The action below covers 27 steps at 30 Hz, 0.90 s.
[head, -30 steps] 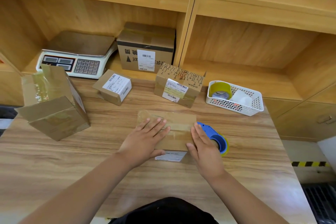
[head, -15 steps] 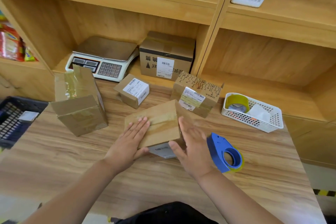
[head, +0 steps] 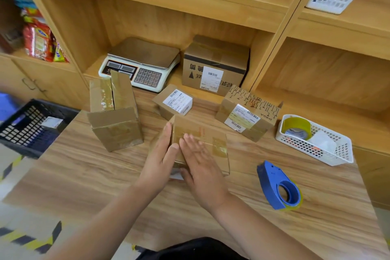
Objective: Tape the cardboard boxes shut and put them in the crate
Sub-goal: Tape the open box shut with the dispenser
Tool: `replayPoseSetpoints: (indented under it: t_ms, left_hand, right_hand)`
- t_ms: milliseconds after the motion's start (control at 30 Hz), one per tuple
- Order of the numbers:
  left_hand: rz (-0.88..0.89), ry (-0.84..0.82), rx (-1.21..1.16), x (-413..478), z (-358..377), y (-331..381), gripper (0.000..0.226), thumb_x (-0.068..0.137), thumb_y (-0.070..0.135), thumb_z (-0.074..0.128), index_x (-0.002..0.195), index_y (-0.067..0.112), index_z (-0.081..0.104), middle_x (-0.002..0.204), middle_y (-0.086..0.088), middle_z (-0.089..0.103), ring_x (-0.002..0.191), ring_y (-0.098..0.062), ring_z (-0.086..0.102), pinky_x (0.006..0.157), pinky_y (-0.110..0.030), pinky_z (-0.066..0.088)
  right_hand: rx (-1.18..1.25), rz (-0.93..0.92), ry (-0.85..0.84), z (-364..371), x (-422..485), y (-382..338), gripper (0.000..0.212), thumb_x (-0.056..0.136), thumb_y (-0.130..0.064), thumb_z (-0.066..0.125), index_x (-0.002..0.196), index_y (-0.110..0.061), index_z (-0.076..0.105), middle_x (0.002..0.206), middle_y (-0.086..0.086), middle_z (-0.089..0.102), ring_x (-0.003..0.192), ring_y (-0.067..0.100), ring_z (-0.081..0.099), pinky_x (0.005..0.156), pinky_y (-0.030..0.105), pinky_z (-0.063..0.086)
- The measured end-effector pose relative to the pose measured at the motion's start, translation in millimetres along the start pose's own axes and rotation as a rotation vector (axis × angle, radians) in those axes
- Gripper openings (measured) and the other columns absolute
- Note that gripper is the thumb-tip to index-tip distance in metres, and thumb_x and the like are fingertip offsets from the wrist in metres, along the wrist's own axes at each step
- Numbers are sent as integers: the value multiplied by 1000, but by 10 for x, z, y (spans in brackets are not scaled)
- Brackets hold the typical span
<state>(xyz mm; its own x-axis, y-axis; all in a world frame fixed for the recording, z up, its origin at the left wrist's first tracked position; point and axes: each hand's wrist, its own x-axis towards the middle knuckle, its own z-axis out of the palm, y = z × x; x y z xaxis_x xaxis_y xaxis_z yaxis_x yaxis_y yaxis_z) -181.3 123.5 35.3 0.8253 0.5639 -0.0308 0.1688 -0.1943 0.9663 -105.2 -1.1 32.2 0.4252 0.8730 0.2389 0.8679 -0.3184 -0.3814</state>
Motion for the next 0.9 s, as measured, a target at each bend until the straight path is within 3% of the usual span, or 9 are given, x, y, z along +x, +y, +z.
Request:
replayPoseSetpoints:
  t_ms: [67, 233, 367, 433, 533, 600, 733, 800, 900]
  left_hand:
    - [-93, 29, -121, 22, -31, 10, 58, 94, 36, 42, 149, 33, 24, 152, 21, 27, 138, 7, 22, 119, -32, 18]
    - [-183, 77, -203, 64, -110, 78, 50, 99, 21, 43, 147, 30, 31, 148, 20, 34, 135, 5, 30, 114, -24, 21]
    - [-194, 97, -226, 109, -205, 14, 46, 100, 18, 40, 145, 26, 36, 139, 22, 42, 127, 5, 38, 100, -11, 29]
    - [-203, 99, -223, 133, -238, -32, 46, 101, 18, 39, 145, 26, 37, 138, 21, 43, 126, 5, 38, 99, -11, 28]
    - [-230, 81, -220, 152, -262, -142, 45, 101, 17, 37, 145, 25, 38, 141, 17, 44, 130, 0, 39, 113, -27, 27]
    - [-232, 50, -212, 163, -261, -203, 45, 101, 19, 37, 146, 26, 36, 144, 15, 43, 133, -2, 37, 116, -34, 26]
    - [-231, 35, -199, 185, -261, -223, 46, 102, 19, 36, 148, 24, 31, 145, 16, 36, 131, 3, 31, 110, -21, 22]
    - [-206, 25, -154, 186, -263, -203, 47, 103, 20, 34, 149, 25, 28, 142, 16, 37, 129, 3, 32, 105, -17, 23]
    - [-171, -6, 24, 182, -264, -196, 49, 103, 23, 32, 151, 27, 21, 139, 13, 40, 123, -2, 38, 98, -18, 27]
  right_hand:
    - [-20, -17, -40, 32, 48, -32, 65, 92, -24, 43, 151, -13, 17, 157, 1, 15, 147, 12, 8, 120, 32, 8]
    - [-50, -39, -91, 50, 123, -33, 72, 90, -16, 58, 150, -11, 18, 157, 0, 14, 146, 11, 7, 118, 28, 3]
    - [-252, -6, -70, 11, 52, 142, 78, 82, -31, 71, 146, -13, 32, 152, -1, 24, 140, 10, 22, 115, 36, 18]
    - [-309, 23, -67, -12, -3, 214, 73, 83, -37, 66, 145, -12, 35, 151, 1, 32, 140, 11, 25, 118, 30, 16]
    - [-370, 86, -97, -41, -46, 256, 63, 90, -43, 40, 144, -10, 36, 151, 3, 35, 140, 12, 27, 115, 30, 13]
    - [-403, 127, -122, -53, -47, 243, 65, 90, -45, 37, 144, -10, 35, 151, 3, 35, 141, 14, 27, 114, 32, 13]
    - [-410, 174, -88, -14, -17, 170, 80, 82, -49, 61, 146, -11, 33, 152, 2, 35, 140, 16, 29, 114, 31, 13]
    - [-439, 187, -96, -31, 37, 114, 82, 81, -55, 57, 147, -14, 31, 151, 2, 36, 137, 16, 30, 112, 31, 22]
    - [-427, 185, -193, -71, 164, 28, 85, 86, -62, 47, 152, -27, 7, 159, 2, 16, 133, 22, 25, 109, 38, 26]
